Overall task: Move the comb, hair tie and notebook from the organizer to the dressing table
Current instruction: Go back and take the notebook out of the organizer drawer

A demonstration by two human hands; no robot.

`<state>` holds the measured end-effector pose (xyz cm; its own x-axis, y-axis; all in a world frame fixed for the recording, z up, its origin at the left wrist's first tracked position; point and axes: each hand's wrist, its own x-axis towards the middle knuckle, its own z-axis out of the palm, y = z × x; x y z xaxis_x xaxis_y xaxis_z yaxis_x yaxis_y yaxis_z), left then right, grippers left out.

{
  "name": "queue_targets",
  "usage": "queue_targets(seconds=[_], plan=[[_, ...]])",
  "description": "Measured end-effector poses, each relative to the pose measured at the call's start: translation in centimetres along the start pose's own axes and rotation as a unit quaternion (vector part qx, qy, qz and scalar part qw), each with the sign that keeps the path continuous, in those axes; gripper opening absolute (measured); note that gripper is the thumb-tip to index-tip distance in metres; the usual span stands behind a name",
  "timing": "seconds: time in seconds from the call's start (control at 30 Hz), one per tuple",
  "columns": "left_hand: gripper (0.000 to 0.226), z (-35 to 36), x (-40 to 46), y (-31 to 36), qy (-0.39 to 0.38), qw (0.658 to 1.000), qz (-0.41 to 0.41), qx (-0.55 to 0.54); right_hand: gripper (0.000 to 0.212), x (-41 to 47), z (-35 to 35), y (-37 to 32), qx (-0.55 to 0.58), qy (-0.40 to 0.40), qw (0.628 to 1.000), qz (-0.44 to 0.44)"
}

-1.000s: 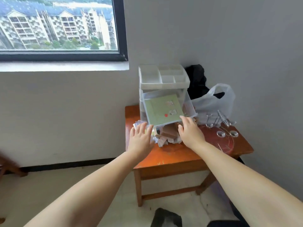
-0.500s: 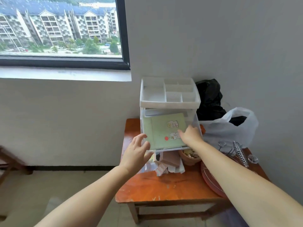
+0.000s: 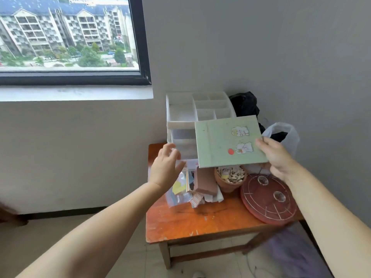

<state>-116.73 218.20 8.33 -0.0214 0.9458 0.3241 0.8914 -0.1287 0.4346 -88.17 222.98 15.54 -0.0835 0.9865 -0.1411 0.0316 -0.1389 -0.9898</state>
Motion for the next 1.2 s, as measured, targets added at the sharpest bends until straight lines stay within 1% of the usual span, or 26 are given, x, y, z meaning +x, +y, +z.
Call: queue_targets(seconds=[0.07, 0.13, 0.23, 0.3, 0.37, 0.4, 0.53, 0.63, 0.67, 0.77, 0.83, 0.87, 0.9, 0.93, 0.97, 1.0, 1.03, 1.07, 1.1, 1.13, 1.17, 1.2], plan=[[0.023, -0.3, 0.9, -0.2, 0.012, 1.000, 0.010, 0.005, 0.022, -1.1, -2.0, -0.2, -0.005, -0.075, 0.997, 0.030], [0.023, -0.5, 1.9, -0.6, 0.019, 0.999, 0.019, 0.023, 0.024, -1.3, -2.6, -0.2, -0.071, -0.149, 0.985, 0.043], [0.025, -0.6, 3.5, -1.2, 0.028, 0.995, 0.027, 0.089, 0.022, -0.1, -1.0, 0.1, -0.207, -0.238, 0.948, 0.027], [0.026, -0.6, 4.5, -1.3, 0.040, 0.988, 0.048, 0.143, 0.022, 1.5, 0.4, 0.5, -0.289, -0.270, 0.919, 0.012], [0.026, -0.7, 5.6, -1.4, 0.047, 0.978, 0.070, 0.190, 0.022, 3.6, 1.3, 0.8, -0.348, -0.266, 0.899, -0.010], [0.028, -0.7, 6.3, -1.5, 0.045, 0.975, 0.077, 0.204, 0.023, 4.5, 1.5, 0.9, -0.351, -0.263, 0.899, -0.014], [0.049, -0.9, 9.1, -1.6, -0.001, 0.971, 0.080, 0.227, 0.022, 7.3, 2.2, 0.7, -0.276, -0.263, 0.924, 0.005], [0.064, -0.8, 11.0, -1.4, -0.028, 0.963, 0.077, 0.255, 0.020, 8.7, 2.6, 0.3, -0.299, -0.255, 0.919, -0.021], [0.064, -0.6, 11.4, -1.4, -0.036, 0.961, 0.072, 0.265, 0.021, 9.1, 2.7, 0.3, -0.303, -0.254, 0.918, -0.023], [0.045, -0.5, 12.3, -1.2, -0.053, 0.957, 0.078, 0.274, 0.023, 9.3, 2.8, 0.4, -0.278, -0.252, 0.927, -0.017], [0.044, -0.6, 11.9, -1.2, -0.042, 0.968, 0.083, 0.235, 0.020, 9.1, 2.8, 0.5, -0.242, -0.240, 0.940, -0.015], [0.046, -0.8, 11.4, -1.2, -0.019, 0.975, 0.085, 0.203, 0.019, 9.1, 2.8, 0.4, -0.206, -0.228, 0.951, -0.013], [0.046, -0.8, 10.7, -1.3, 0.020, 0.984, 0.077, 0.160, 0.019, 8.9, 2.9, 0.3, -0.165, -0.210, 0.964, -0.010], [0.045, -0.9, 9.7, -1.5, 0.074, 0.991, 0.047, 0.105, 0.020, 8.7, 2.9, 0.1, -0.120, -0.186, 0.975, -0.007], [0.043, -1.2, 8.5, -1.9, 0.125, 0.991, -0.013, 0.037, 0.021, 8.4, 3.2, -0.1, -0.071, -0.161, 0.984, -0.001], [0.041, -1.7, 7.2, -2.3, 0.157, 0.982, -0.094, -0.039, 0.021, 8.0, 3.7, -0.4, -0.017, -0.138, 0.990, 0.007], [0.038, -2.2, 5.9, -2.7, 0.165, 0.965, -0.171, -0.108, 0.020, 7.5, 4.3, -0.6, 0.039, -0.120, 0.992, 0.017], [0.035, -2.7, 4.6, -3.1, 0.146, 0.951, -0.225, -0.154, 0.020, 6.9, 5.3, -0.7, 0.094, -0.106, 0.989, 0.031], [0.031, -3.1, 3.3, -3.2, 0.108, 0.946, -0.244, -0.184, 0.020, 6.2, 6.4, -0.7, 0.144, -0.095, 0.984, 0.046], [0.027, -3.5, 2.1, -3.1, 0.063, 0.945, -0.234, -0.222, 0.019, 5.4, 7.7, -0.7, 0.183, -0.088, 0.977, 0.062], [0.024, -4.0, 1.1, -2.5, 0.019, 0.935, -0.217, -0.282, 0.018, 4.5, 9.1, -0.6, 0.211, -0.089, 0.970, 0.077], [0.023, -4.5, 0.1, -1.6, -0.011, 0.911, -0.207, -0.356, 0.018, 3.6, 10.6, -0.3, 0.231, -0.095, 0.964, 0.092]])
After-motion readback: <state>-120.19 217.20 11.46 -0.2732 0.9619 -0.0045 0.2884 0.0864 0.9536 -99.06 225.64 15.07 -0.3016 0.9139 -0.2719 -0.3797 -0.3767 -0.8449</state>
